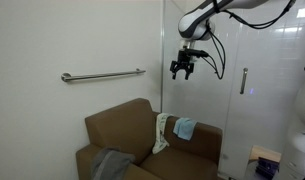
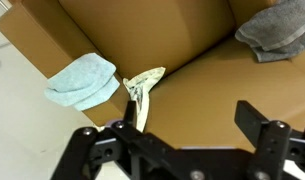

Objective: Move the blue towel to the left armrest, move the white towel to the left armrest

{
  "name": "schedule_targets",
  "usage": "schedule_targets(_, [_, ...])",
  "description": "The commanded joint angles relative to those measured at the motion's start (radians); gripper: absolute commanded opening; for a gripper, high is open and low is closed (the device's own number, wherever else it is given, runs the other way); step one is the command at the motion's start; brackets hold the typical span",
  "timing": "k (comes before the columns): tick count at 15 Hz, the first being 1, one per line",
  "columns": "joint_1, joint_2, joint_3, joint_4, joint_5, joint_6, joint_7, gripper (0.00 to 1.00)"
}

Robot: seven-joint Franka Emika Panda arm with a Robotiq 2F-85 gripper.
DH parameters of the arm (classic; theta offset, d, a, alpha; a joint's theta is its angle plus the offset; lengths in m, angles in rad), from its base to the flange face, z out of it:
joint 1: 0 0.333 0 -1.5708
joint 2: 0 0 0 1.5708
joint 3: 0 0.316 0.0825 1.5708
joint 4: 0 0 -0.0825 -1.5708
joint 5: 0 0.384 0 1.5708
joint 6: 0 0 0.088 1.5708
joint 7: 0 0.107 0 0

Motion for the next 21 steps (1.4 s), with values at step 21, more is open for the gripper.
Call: schedule_targets(21, [-0.206,0.781,-0.050,0.765,0.051,-0.375,0.083,1.00])
